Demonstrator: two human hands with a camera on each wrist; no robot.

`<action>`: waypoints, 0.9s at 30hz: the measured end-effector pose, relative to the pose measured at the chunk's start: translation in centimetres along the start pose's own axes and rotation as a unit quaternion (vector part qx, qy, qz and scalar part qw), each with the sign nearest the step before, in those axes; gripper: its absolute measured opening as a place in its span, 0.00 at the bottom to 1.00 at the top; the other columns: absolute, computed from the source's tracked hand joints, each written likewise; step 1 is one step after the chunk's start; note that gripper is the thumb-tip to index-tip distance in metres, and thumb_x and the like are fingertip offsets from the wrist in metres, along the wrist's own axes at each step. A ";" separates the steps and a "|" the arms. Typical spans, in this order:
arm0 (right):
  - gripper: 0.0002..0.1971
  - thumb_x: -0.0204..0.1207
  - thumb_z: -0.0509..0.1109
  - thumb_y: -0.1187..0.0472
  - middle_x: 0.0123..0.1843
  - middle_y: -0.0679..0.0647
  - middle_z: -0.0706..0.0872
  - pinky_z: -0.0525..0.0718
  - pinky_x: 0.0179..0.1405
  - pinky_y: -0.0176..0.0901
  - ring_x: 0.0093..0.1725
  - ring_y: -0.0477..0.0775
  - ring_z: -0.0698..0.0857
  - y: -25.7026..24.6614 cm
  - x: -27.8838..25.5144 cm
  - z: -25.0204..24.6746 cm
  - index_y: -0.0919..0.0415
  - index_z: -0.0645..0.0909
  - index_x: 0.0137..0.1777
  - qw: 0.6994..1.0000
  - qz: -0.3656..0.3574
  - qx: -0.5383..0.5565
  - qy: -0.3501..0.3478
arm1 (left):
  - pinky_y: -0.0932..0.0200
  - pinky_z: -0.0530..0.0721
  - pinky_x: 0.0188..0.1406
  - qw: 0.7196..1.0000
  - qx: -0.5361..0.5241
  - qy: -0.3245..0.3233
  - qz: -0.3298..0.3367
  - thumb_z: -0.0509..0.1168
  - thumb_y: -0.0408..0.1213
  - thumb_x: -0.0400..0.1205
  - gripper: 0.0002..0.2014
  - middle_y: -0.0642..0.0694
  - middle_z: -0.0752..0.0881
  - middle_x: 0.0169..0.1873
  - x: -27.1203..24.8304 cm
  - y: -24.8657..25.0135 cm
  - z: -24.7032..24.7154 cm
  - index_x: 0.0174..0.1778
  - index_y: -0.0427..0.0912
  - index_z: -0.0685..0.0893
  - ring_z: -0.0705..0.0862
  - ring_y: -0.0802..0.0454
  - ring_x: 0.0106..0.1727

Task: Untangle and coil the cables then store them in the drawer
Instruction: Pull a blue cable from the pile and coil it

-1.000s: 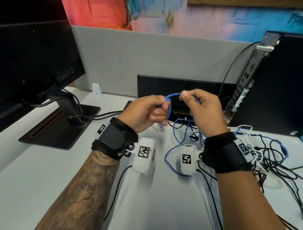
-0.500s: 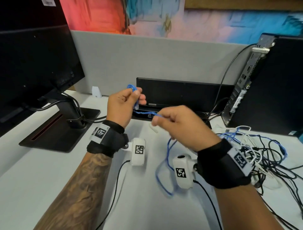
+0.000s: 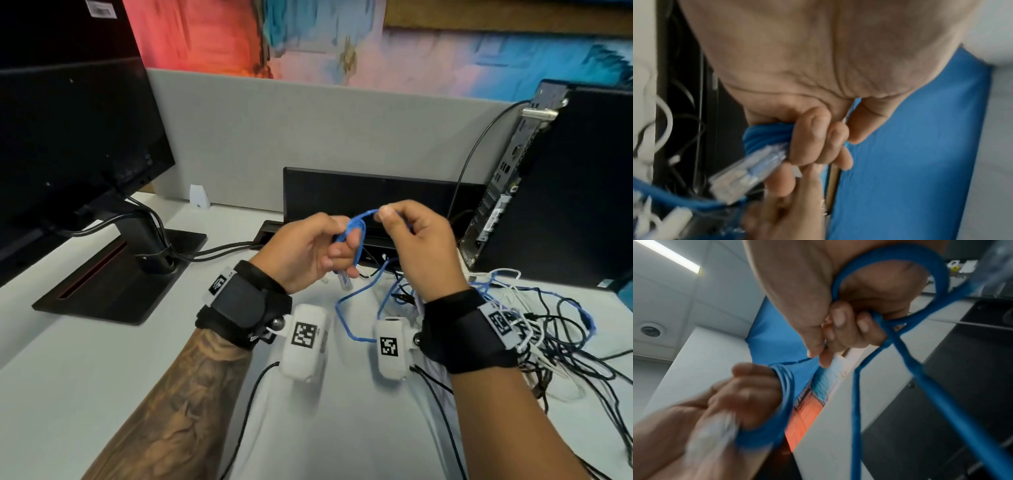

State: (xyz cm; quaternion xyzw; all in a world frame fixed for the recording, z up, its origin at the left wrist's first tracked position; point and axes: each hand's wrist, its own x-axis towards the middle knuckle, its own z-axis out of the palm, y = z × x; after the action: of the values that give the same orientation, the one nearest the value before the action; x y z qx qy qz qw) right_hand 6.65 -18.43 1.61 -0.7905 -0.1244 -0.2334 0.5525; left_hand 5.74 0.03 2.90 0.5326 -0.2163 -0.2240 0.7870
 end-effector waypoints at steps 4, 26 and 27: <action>0.12 0.90 0.62 0.59 0.27 0.49 0.76 0.72 0.27 0.38 0.25 0.45 0.72 -0.1 -1.2 1.7 0.57 0.89 0.54 0.984 0.050 0.042 -0.166 | 0.55 0.79 0.56 0.968 -0.231 0.036 0.089 0.53 0.37 0.86 0.12 0.50 0.71 0.29 0.2 0.7 -1.1 0.46 0.37 0.79 0.72 0.56 0.27; 0.04 0.81 0.75 0.61 0.45 0.43 0.89 0.82 0.49 0.31 0.48 0.43 0.87 -1.8 -0.1 -2.3 0.53 0.91 0.48 0.987 -0.078 -0.102 -0.100 | 0.56 0.83 0.38 0.887 0.435 0.134 0.077 0.59 0.44 0.89 0.18 0.55 0.78 0.25 0.5 -1.3 -0.2 0.36 0.40 0.81 0.76 0.58 0.27; 0.04 0.82 0.75 0.60 0.46 0.43 0.90 0.82 0.51 0.31 0.49 0.42 0.87 -1.4 0.0 -2.4 0.53 0.91 0.49 0.990 -0.069 -0.089 -0.088 | 0.54 0.85 0.40 0.903 0.409 0.118 0.050 0.58 0.45 0.90 0.19 0.56 0.75 0.23 0.4 -1.1 -0.3 0.34 0.42 0.80 0.74 0.58 0.26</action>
State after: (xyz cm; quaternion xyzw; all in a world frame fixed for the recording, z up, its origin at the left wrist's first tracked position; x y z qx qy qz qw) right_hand 5.47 -20.19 3.46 -0.8436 -0.2054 -0.2109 0.4491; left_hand 6.09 -0.38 1.78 0.8188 -0.2208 -0.0120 0.5297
